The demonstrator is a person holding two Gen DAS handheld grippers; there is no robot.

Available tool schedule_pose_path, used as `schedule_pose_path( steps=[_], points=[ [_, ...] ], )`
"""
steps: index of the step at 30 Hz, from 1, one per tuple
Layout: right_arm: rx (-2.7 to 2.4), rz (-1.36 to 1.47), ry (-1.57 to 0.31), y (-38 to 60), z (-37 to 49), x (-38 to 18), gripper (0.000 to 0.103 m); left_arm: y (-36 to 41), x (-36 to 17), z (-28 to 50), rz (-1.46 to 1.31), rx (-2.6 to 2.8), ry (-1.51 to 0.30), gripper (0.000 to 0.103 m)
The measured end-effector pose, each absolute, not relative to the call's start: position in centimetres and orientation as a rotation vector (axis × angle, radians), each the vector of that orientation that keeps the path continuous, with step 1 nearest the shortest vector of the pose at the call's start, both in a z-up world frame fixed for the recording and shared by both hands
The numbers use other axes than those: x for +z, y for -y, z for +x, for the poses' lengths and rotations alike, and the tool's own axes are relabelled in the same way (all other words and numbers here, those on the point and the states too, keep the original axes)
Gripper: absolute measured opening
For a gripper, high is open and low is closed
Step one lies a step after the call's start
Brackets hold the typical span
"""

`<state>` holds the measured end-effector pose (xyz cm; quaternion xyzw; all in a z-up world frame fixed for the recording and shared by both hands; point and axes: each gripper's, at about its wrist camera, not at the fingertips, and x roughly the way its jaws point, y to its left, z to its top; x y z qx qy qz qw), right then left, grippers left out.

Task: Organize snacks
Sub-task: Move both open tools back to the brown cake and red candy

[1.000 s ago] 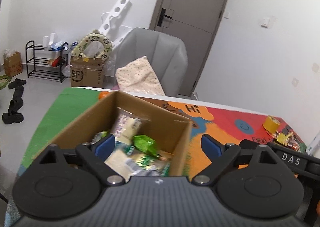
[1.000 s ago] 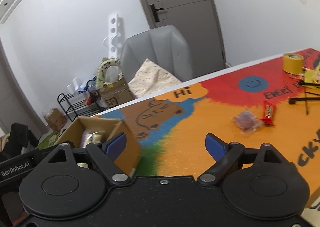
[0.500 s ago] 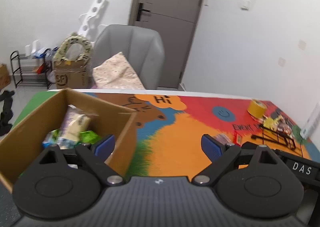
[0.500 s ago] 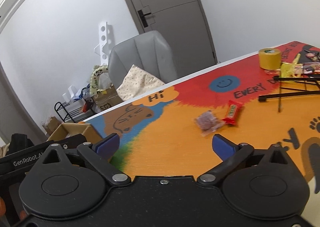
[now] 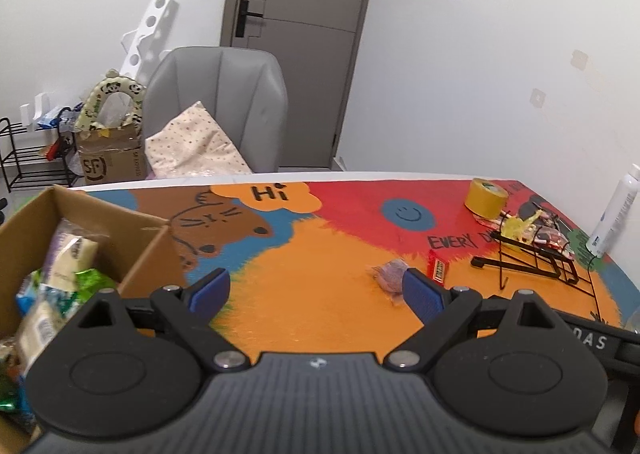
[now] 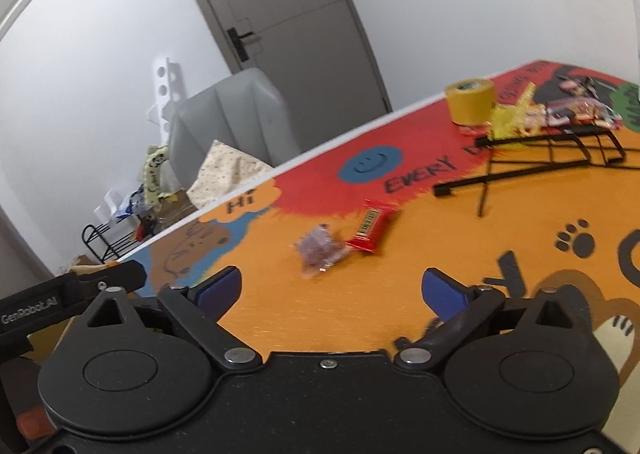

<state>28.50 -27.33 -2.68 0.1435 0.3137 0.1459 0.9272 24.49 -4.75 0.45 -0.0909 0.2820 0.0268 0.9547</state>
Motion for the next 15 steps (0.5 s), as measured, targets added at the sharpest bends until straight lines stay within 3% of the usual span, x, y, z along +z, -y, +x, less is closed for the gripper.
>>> schedule_pose_path(
  steps=[11, 15],
  points=[
    [0.254, 0.358, -0.689, 29.7, 31.4, -3.9, 0.077, 6.8, -0.5, 27.8, -0.2, 0.018, -0.59, 0.092],
    [0.249, 0.351, -0.697, 29.7, 32.4, -3.6, 0.076, 7.6, -0.9, 29.7, -0.22, 0.03, -0.612, 0.091]
  ],
)
